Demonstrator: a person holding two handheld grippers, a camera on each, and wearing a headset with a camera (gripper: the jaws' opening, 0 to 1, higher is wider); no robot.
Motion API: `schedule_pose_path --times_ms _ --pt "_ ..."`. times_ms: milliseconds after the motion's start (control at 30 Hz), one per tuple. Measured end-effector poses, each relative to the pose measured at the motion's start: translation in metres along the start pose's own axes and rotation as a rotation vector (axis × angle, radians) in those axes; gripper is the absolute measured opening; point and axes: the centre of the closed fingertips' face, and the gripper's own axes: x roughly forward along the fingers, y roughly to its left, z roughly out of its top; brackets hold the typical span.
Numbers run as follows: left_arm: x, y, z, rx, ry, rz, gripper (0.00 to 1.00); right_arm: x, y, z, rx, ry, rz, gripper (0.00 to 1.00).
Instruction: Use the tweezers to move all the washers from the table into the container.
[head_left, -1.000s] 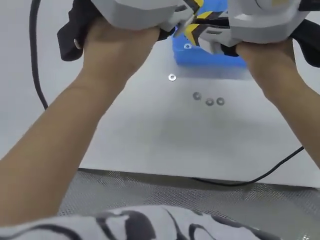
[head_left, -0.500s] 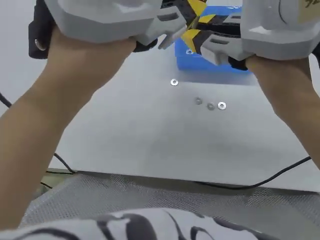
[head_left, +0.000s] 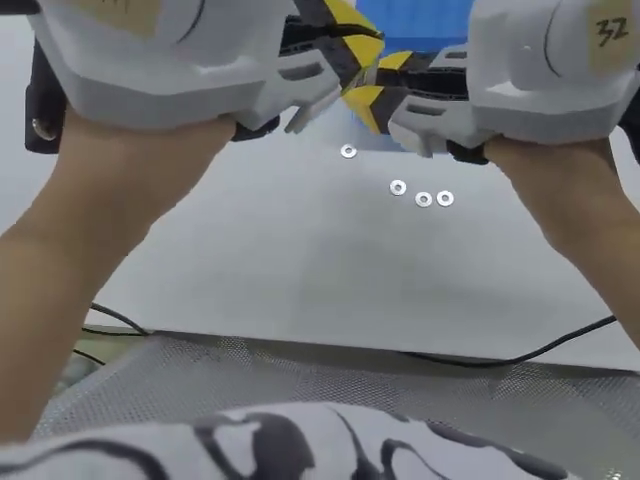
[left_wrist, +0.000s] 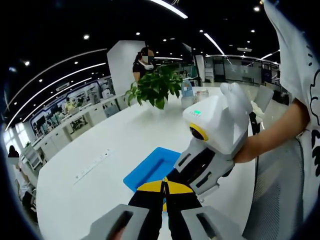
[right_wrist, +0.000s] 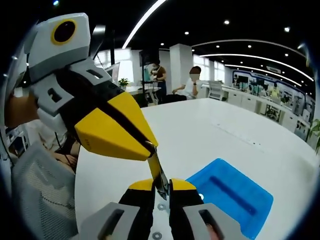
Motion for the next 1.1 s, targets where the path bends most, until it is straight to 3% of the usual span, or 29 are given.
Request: schedule_pose_path --times_ms 467,1100 --pt "0.013 -0.006 -0.032 -0.061 0.055 -0.016 0.0 0.016 0.011 -0.029 0.028 0.065 0.047 0.07" --pt "0.012 -0.006 -0.036 -0.057 0.078 -0.018 0.0 0.017 0.014 -0.034 0.046 0.069 0.068 0.08"
